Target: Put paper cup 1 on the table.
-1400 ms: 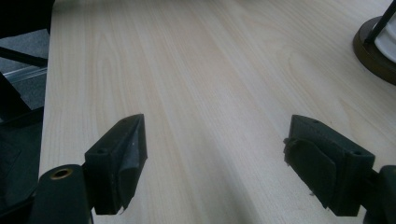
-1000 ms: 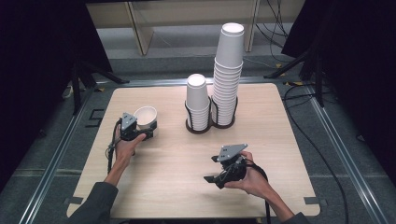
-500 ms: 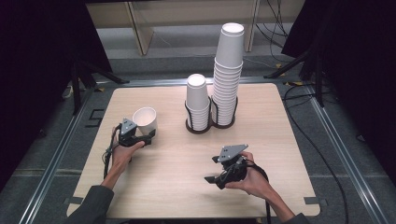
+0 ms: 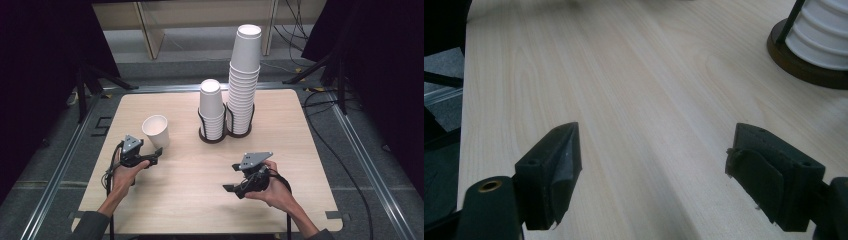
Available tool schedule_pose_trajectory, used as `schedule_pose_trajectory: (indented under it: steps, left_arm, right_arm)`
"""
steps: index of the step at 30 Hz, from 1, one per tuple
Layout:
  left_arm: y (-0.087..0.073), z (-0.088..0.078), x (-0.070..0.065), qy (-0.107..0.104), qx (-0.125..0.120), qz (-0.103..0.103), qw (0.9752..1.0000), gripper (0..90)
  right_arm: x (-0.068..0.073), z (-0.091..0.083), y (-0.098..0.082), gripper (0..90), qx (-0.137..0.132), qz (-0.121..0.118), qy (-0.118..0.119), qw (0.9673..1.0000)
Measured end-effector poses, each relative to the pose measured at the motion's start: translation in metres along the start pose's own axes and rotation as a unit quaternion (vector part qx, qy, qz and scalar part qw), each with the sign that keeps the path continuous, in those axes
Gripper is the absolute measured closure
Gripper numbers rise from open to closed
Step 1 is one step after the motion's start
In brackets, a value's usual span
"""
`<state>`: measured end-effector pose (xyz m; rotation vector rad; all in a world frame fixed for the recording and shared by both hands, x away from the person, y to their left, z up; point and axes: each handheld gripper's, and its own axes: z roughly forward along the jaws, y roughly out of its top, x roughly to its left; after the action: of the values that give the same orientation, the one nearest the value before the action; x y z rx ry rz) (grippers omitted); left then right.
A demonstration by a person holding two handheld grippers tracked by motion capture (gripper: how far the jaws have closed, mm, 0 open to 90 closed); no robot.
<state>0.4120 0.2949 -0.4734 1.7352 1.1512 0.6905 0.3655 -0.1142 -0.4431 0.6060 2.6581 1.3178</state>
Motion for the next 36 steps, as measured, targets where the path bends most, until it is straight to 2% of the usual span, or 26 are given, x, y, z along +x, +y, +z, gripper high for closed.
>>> schedule_pose_trajectory:
  steps: [1,3,4,7,11,12,14,15,18,23,24,25,26,27,30,33,35,36]
  left_arm:
    - [0.0,-0.003,0.0,-0.002,0.004,0.004,1.0,14.3]
    - [0.0,-0.009,-0.001,-0.005,-0.006,-0.001,1.0,14.4]
    - [0.001,-0.013,-0.003,-0.002,-0.014,-0.002,0.9999,14.3]
    - [0.002,-0.027,-0.012,-0.012,-0.026,0.003,0.9996,14.3]
    - [0.002,-0.046,-0.026,-0.017,-0.033,0.003,0.9993,14.5]
    - [0.001,-0.05,-0.029,-0.022,-0.042,0.004,0.9989,14.5]
    - [0.0,-0.059,-0.035,-0.022,-0.041,0.004,0.9989,14.5]
    - [-0.001,-0.062,-0.038,-0.024,-0.052,0.005,0.9983,14.5]
    - [-0.005,-0.072,-0.047,-0.028,-0.059,0.005,0.9978,14.5]
    - [-0.013,-0.086,-0.061,-0.041,-0.059,0.008,0.9974,14.4]
    - [-0.014,-0.086,-0.063,-0.046,-0.067,0.009,0.9967,14.5]
    - [-0.015,-0.089,-0.065,-0.044,-0.061,0.009,0.9971,14.5]
    - [-0.015,-0.088,-0.067,-0.051,-0.069,0.011,0.9963,14.5]
    - [-0.015,-0.09,-0.069,-0.049,-0.061,0.011,0.9969,14.5]
    - [-0.017,-0.088,-0.072,-0.059,-0.067,0.016,0.9959,14.4]
    - [-0.018,-0.087,-0.074,-0.058,-0.058,0.016,0.9965,14.4]
    - [-0.019,-0.087,-0.075,-0.058,-0.057,0.018,0.9965,14.4]
    - [-0.02,-0.085,-0.076,-0.065,-0.067,0.017,0.9955,14.4]
  right_arm:
    - [0.0,-0.001,0.0,21.4,0.0,-0.002,-0.004,1.0]
    - [-0.001,-0.002,0.0,21.4,-0.003,0.004,-0.004,1.0]
    - [-0.001,-0.003,0.0,21.4,-0.004,0.005,-0.006,1.0]
    - [-0.004,-0.005,0.0,21.4,-0.009,0.007,-0.02,0.9997]
    - [-0.008,-0.01,-0.001,21.5,-0.016,0.031,-0.037,0.9987]
    - [-0.009,-0.011,-0.001,21.4,-0.02,0.037,-0.042,0.9982]
    - [-0.012,-0.014,-0.002,21.1,-0.027,0.047,-0.05,0.9972]
    - [-0.013,-0.016,-0.002,20.8,-0.028,0.053,-0.055,0.9967]
    - [-0.017,-0.021,-0.001,20.2,-0.037,0.066,-0.071,0.9947]
    - [-0.019,-0.025,-0.001,18.8,-0.044,0.08,-0.088,0.9919]
    - [-0.02,-0.026,-0.001,18.6,-0.044,0.078,-0.09,0.9919]
    - [-0.021,-0.027,0.0,18.6,-0.05,0.077,-0.095,0.9911]
    - [-0.022,-0.028,0.001,18.4,-0.054,0.084,-0.092,0.9907]
    - [-0.022,-0.03,0.003,18.0,-0.055,0.089,-0.097,0.9897]
    - [-0.024,-0.038,0.009,17.7,-0.072,0.098,-0.106,0.9869]
    - [-0.028,-0.048,0.015,17.6,-0.084,0.094,-0.117,0.9851]
    - [-0.03,-0.053,0.018,17.6,-0.089,0.101,-0.127,0.9827]
    - [-0.031,-0.056,0.02,17.6,-0.093,0.102,-0.127,0.9823]
